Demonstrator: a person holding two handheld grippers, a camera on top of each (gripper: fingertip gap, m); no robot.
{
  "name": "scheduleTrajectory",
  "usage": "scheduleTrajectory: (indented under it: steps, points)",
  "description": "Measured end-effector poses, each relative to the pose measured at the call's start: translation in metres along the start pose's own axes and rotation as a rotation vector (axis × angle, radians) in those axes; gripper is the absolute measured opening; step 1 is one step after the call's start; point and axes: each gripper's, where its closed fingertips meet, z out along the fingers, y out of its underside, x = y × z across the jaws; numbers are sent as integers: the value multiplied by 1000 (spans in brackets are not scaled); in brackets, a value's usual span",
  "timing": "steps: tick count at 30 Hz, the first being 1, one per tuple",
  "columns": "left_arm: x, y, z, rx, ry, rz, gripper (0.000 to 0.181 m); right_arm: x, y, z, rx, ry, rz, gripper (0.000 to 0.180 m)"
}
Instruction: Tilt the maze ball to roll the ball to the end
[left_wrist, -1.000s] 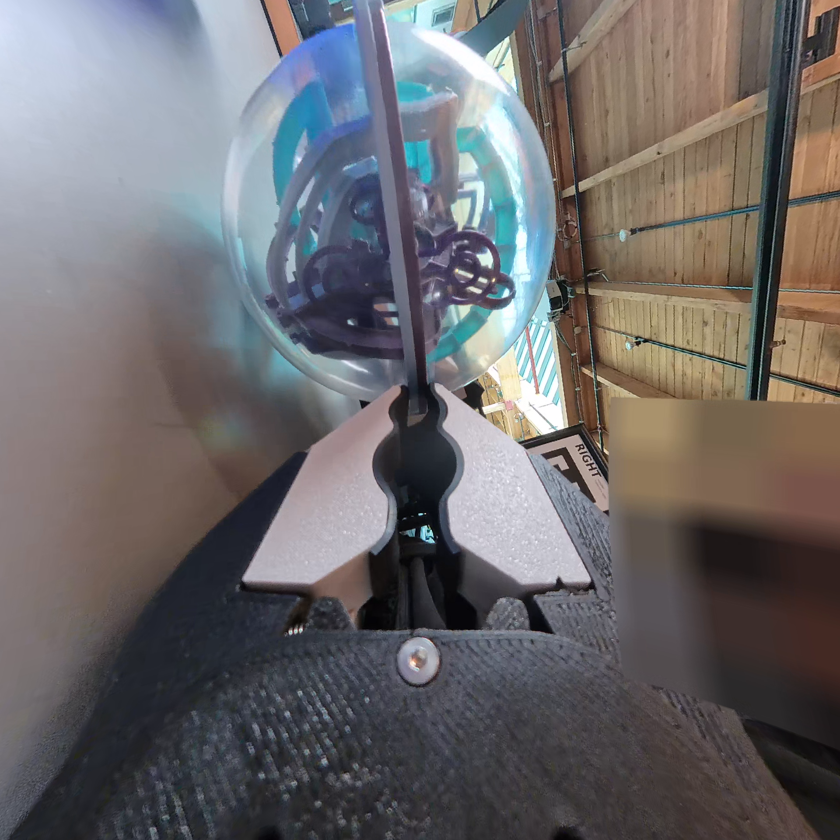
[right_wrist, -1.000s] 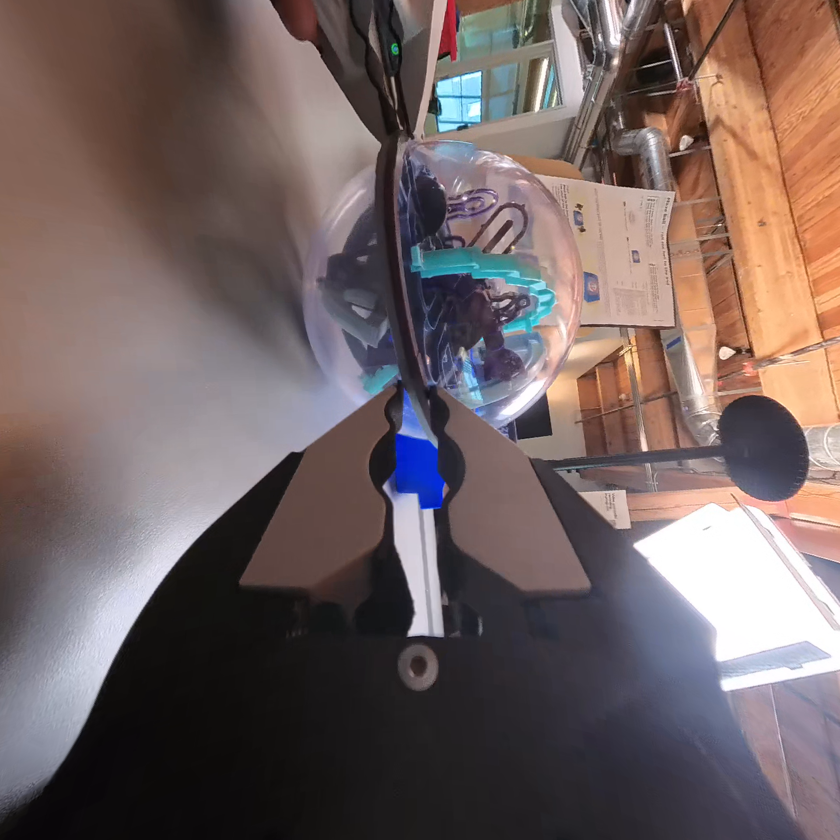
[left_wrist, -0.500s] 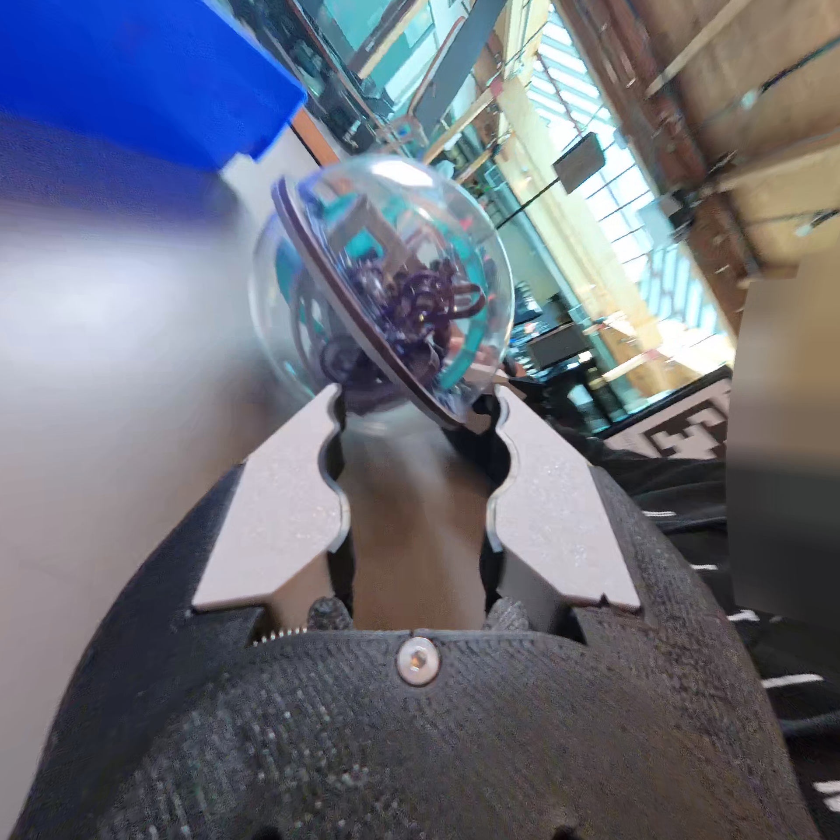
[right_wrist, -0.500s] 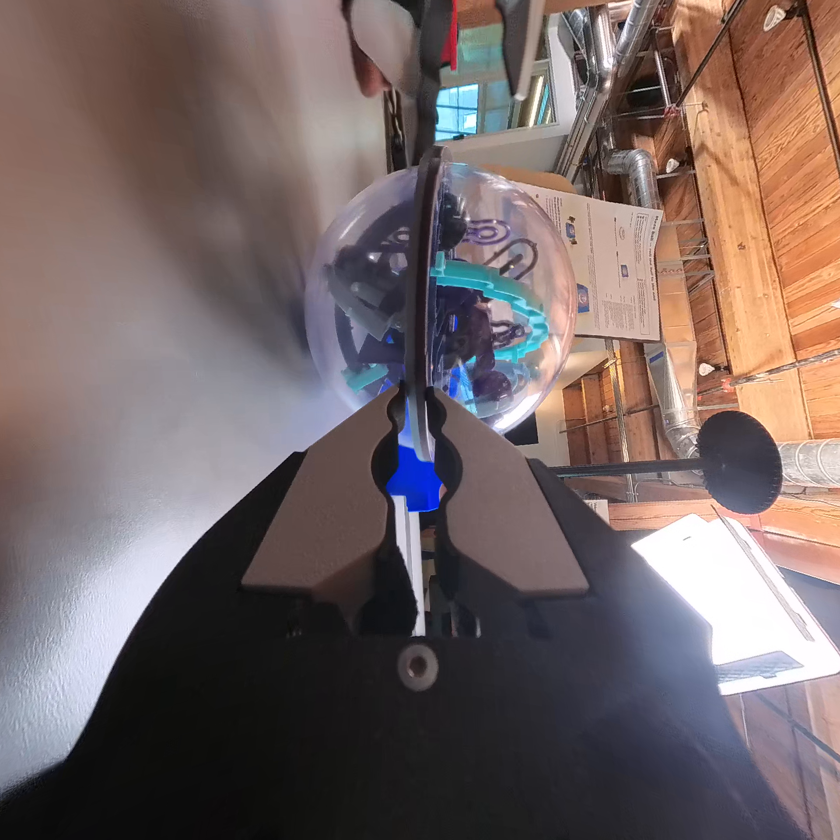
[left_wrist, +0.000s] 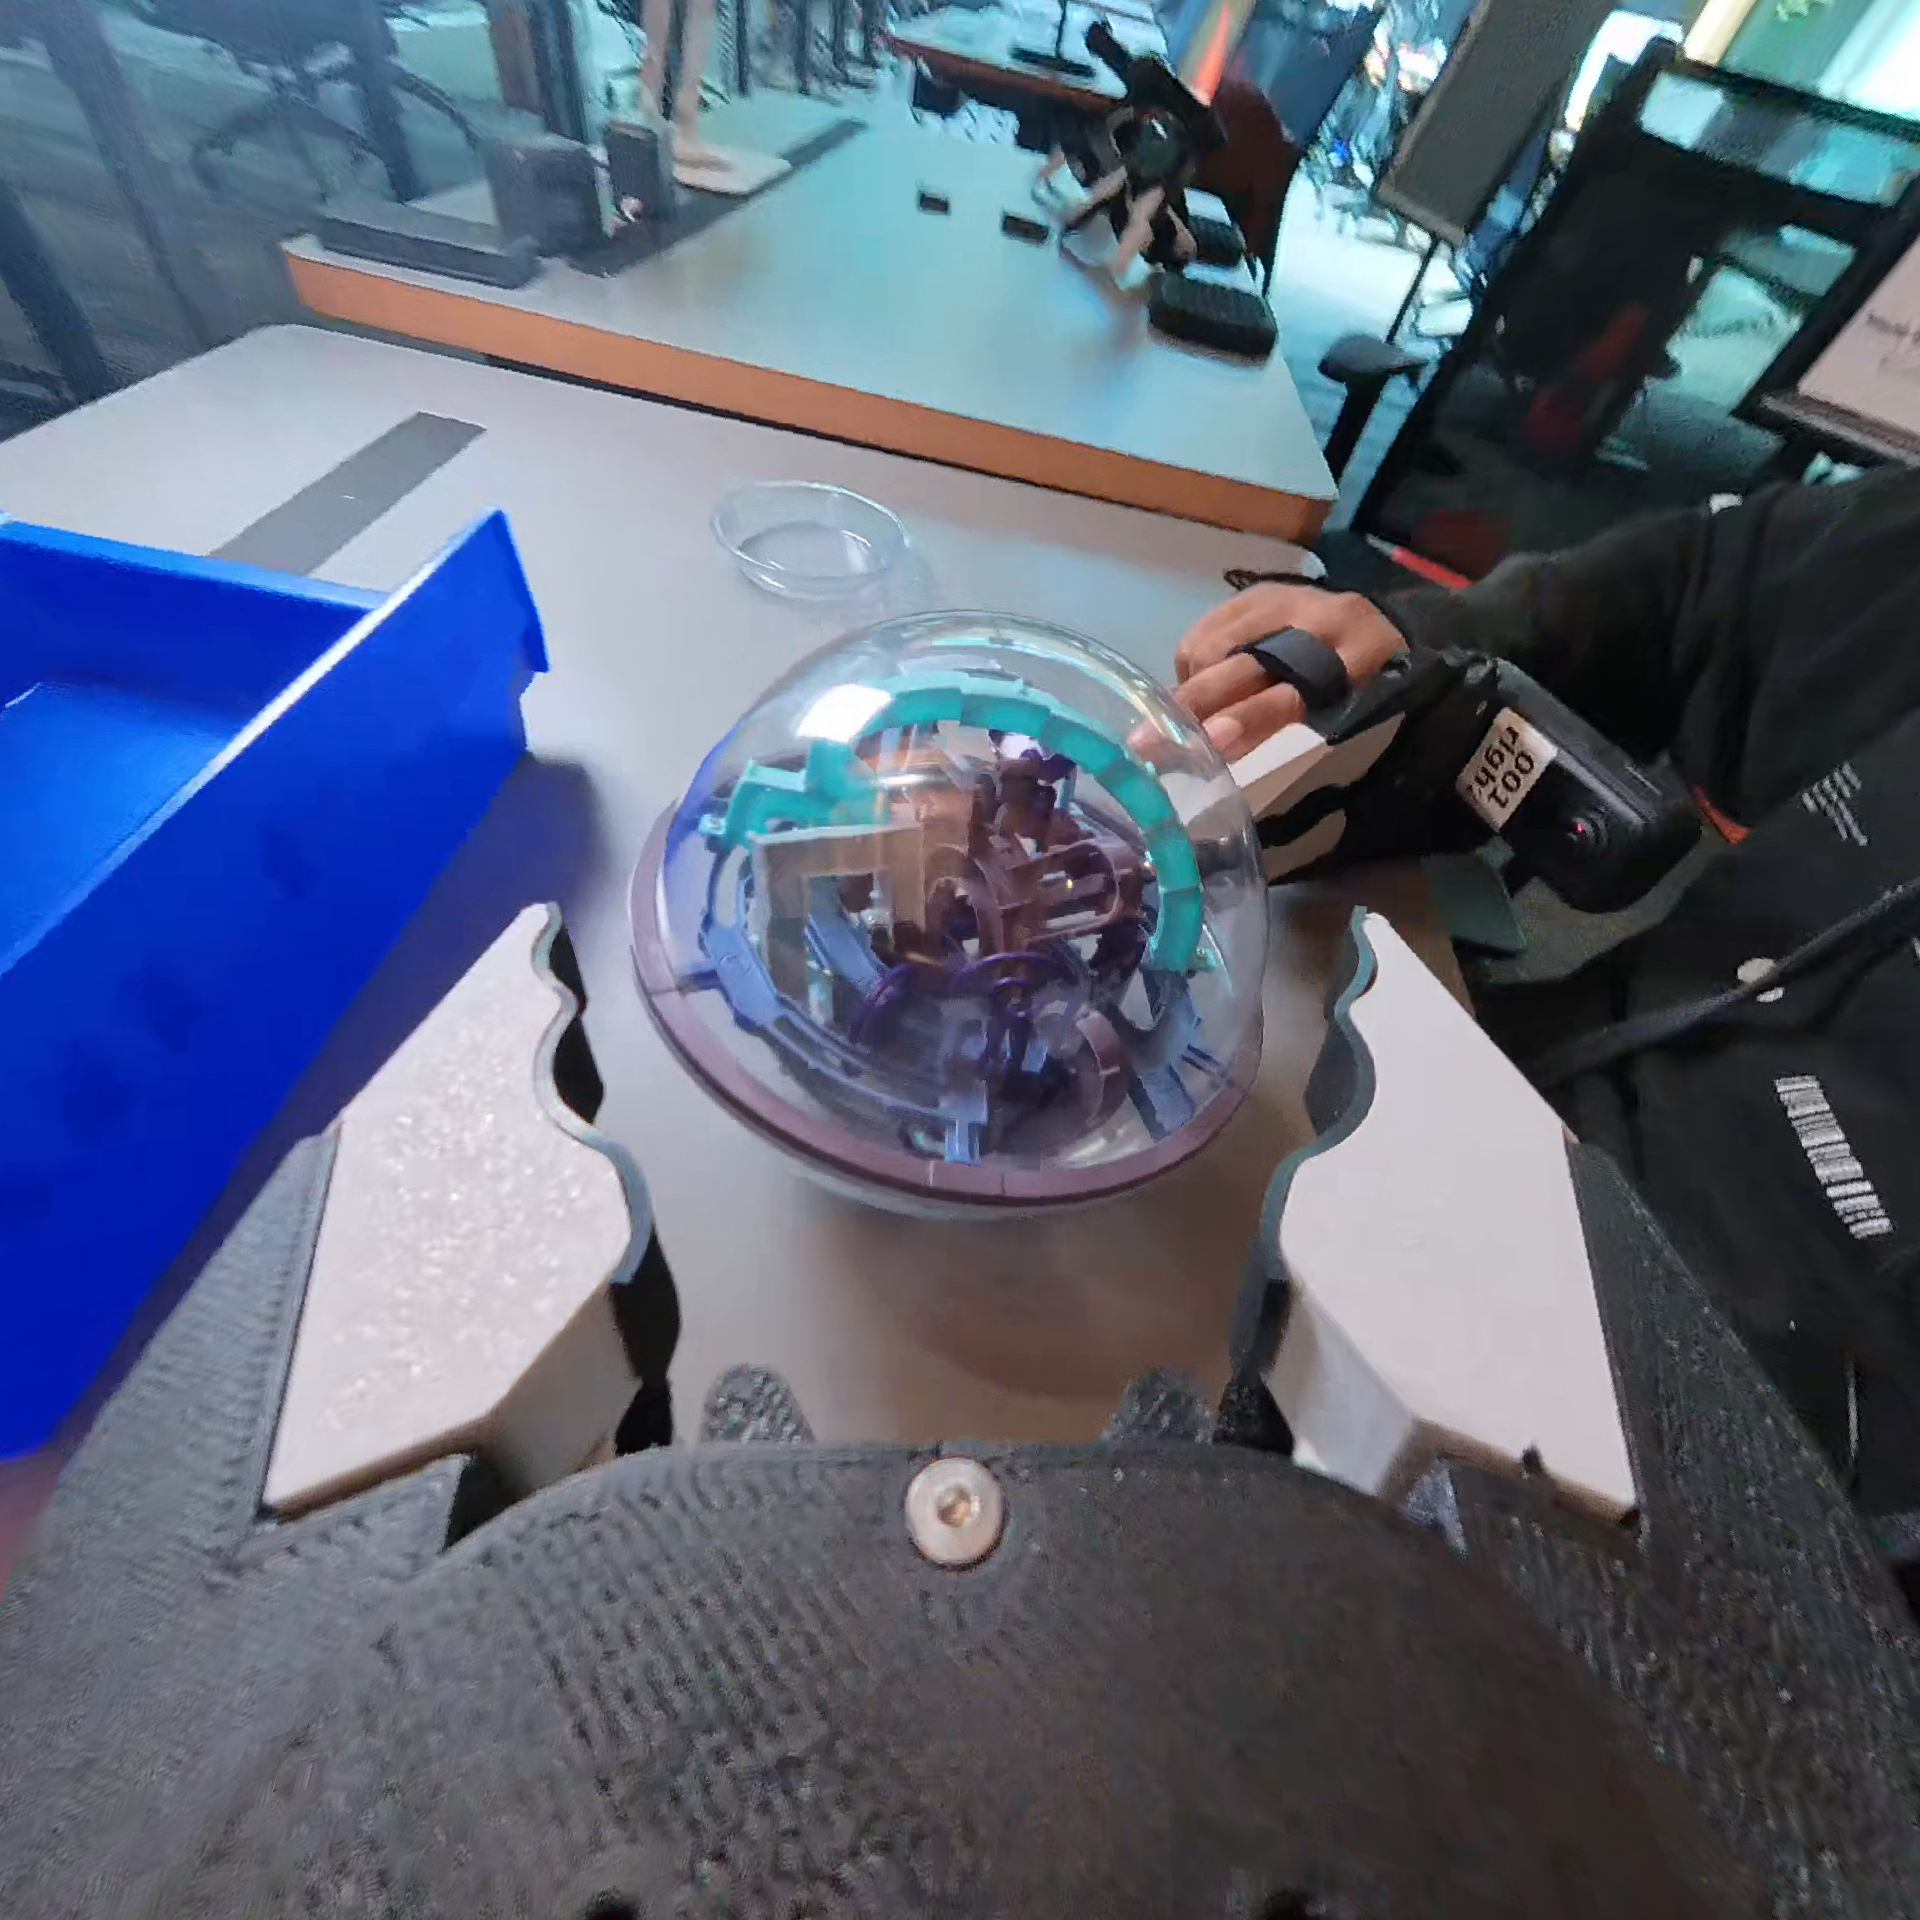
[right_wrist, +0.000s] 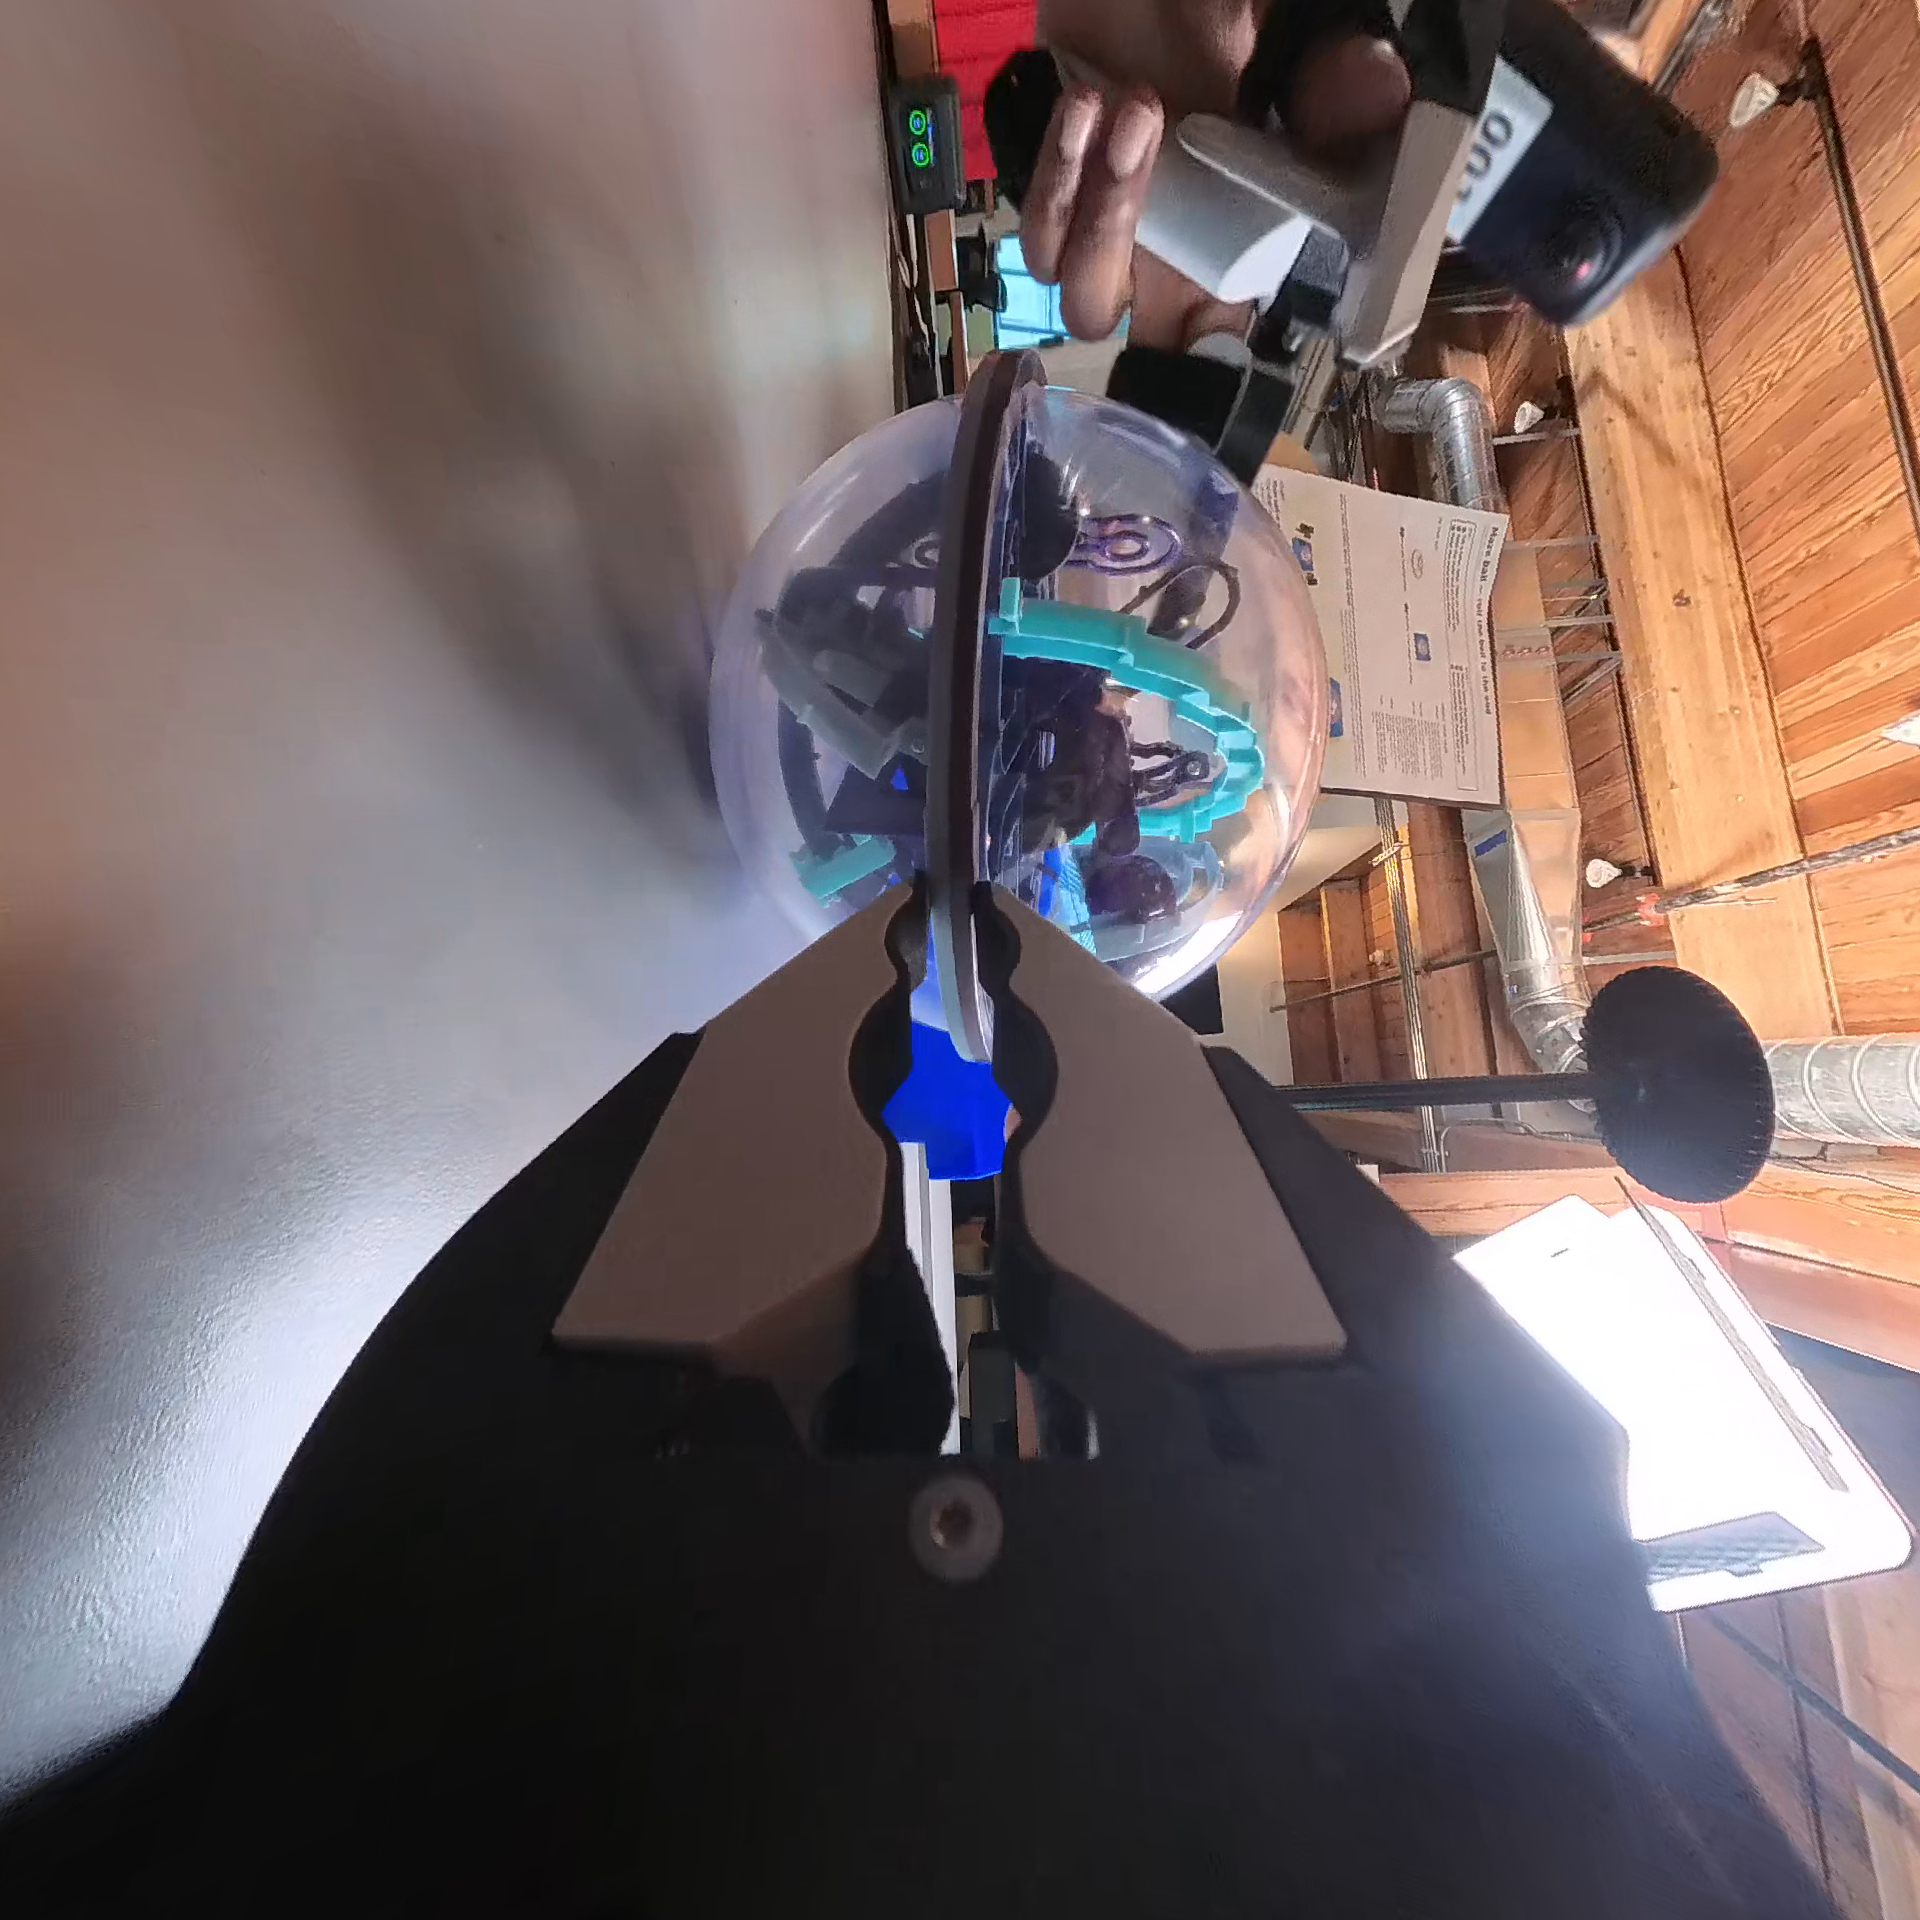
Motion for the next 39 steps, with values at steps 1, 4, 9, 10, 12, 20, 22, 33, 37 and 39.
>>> scheduleTrajectory:
  steps: [1, 4, 9, 10, 12, 20, 22, 33, 37, 39]
  points:
    - [2, 1, 5, -26, 22, 15, 140, 0, 0, 0, 0, 0, 0, 6]
    - [7, 6, 17, -99, 71, 56, 142, -1, -2, 0, 4, -2, -4, 6]
    - [11, 17, 29, -195, 89, 114, 141, 0, -5, 0, 22, 2, -3, 6]
    - [8, 22, 30, -216, 70, 132, 139, 1, -6, -1, 27, 4, 1, 6]
    - [6, 26, 31, -229, 50, 159, 136, 3, -8, -2, 35, 4, 10, 6]
    - [14, 33, 25, -179, 89, 65, 136, 16, -20, -8, 79, 28, 46, 6]
    - [16, 35, 23, -161, 114, 8, 136, 21, -23, -10, 91, 32, 59, 6]
    - [25, 38, 18, -83, 187, -183, 135, 33, -34, -15, 128, 7, 64, 6]
    - [26, 37, 18, -63, 174, -181, 135, 32, -33, -16, 128, 10, 72, 6]
    - [26, 37, 19, -52, 160, -185, 135, 32, -31, -17, 121, 11, 76, 6]
